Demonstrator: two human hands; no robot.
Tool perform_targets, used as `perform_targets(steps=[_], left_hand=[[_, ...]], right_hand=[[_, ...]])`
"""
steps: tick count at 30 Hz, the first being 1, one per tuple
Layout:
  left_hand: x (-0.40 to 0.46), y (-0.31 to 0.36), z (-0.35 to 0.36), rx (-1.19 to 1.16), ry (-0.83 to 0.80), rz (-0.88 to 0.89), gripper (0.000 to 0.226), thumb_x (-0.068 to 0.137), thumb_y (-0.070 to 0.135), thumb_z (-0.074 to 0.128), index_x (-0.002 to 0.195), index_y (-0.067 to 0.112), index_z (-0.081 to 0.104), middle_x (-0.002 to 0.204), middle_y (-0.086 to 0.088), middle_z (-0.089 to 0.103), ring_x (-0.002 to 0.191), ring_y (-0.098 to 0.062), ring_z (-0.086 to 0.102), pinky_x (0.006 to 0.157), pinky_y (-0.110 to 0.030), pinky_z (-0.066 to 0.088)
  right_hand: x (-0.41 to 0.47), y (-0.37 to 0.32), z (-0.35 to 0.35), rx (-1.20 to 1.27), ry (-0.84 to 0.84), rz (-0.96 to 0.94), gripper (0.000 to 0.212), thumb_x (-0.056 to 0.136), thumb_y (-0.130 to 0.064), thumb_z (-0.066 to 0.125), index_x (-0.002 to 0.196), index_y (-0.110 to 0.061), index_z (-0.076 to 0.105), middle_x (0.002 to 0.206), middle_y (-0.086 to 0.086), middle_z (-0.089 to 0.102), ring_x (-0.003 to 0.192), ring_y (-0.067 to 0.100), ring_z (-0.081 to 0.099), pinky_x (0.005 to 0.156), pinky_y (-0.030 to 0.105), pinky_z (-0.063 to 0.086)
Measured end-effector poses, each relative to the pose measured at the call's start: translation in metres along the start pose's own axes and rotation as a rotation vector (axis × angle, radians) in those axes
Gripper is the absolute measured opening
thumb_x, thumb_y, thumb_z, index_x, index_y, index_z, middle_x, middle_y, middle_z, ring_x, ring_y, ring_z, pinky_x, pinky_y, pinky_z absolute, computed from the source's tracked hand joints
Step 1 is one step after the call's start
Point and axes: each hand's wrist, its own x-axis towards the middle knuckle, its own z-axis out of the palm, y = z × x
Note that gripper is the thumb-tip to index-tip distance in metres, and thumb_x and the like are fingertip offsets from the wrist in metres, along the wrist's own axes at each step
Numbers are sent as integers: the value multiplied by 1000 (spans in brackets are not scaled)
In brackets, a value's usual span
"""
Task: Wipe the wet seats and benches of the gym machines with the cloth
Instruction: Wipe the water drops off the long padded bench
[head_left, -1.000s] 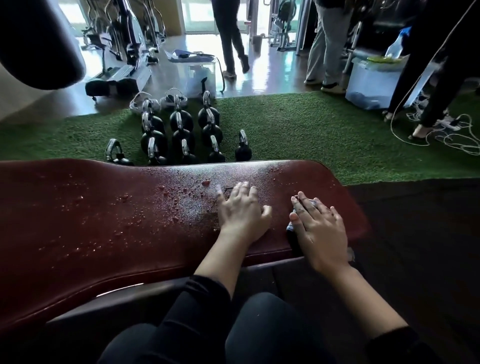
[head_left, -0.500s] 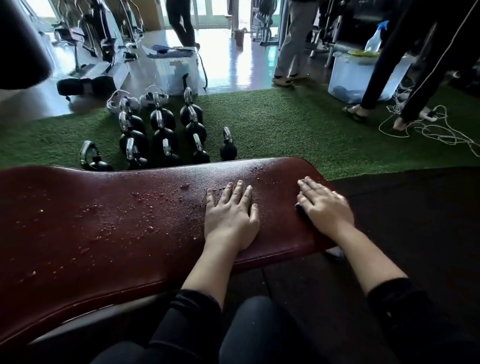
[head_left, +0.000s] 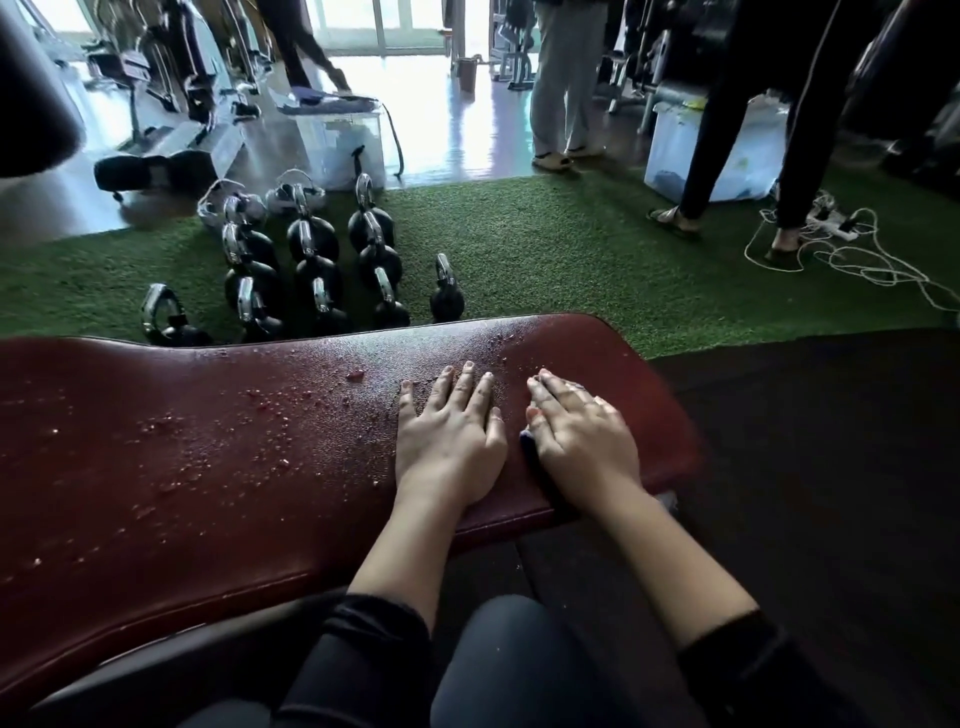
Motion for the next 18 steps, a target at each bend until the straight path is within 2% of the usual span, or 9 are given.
perform_targets(steps=[1, 3, 7, 9, 12, 15, 18], left_hand=[[0, 0, 0, -4, -1, 1, 56, 100, 46, 17, 154, 35, 6, 161, 14, -2, 148, -7, -4, 118, -46, -9], [-1, 0, -1, -15, -2, 2, 56, 100, 46, 17, 153, 36, 5, 161, 14, -3, 147, -6, -5, 118, -46, -9], [1, 0, 1, -11, 4, -2, 56, 100, 46, 17, 153, 36, 5, 160, 14, -3, 147, -6, -5, 118, -47, -8], [1, 0, 2, -15, 7, -4, 56, 100, 47, 16, 153, 36, 5, 160, 15, -3, 147, -7, -5, 118, -47, -9], [1, 1, 2, -11, 6, -6, 56, 100, 46, 16, 154, 35, 5, 160, 14, -4, 148, -7, -5, 118, -47, -8], [1, 2, 1, 1, 1, -3, 55, 100, 45, 16, 154, 35, 5, 161, 14, -3, 148, -7, -4, 118, -48, -6], [0, 1, 1, 0, 6, -6, 55, 100, 45, 16, 153, 36, 6, 161, 14, -3, 148, -7, -4, 118, -47, -7]], right_hand=[[10, 13, -2, 4, -55, 30, 48, 100, -40, 27, 148, -32, 26, 157, -14, 16, 144, 9, 17, 115, 30, 10], [20, 43, -12, -7, -133, 107, 49, 101, -41, 23, 150, -34, 17, 158, -17, 5, 145, 5, 8, 116, 31, 6], [-2, 81, -18, 4, -83, 209, 49, 101, -37, 25, 149, -32, 20, 158, -15, 10, 145, 7, 10, 116, 30, 4], [-23, 71, -17, 16, -34, 198, 52, 98, -42, 21, 148, -29, 25, 157, -13, 15, 144, 9, 14, 116, 30, 4], [-43, 34, -11, 14, 5, 119, 75, 81, -53, 5, 146, -27, 31, 156, -11, 21, 143, 13, 20, 114, 28, 3], [-31, 6, -6, -17, 12, 83, 65, 86, -46, 12, 147, -30, 30, 156, -13, 20, 143, 12, 20, 114, 26, 3], [-1, 5, -7, -13, -81, 47, 52, 98, -43, 18, 149, -31, 22, 158, -14, 12, 145, 9, 13, 115, 28, 4]])
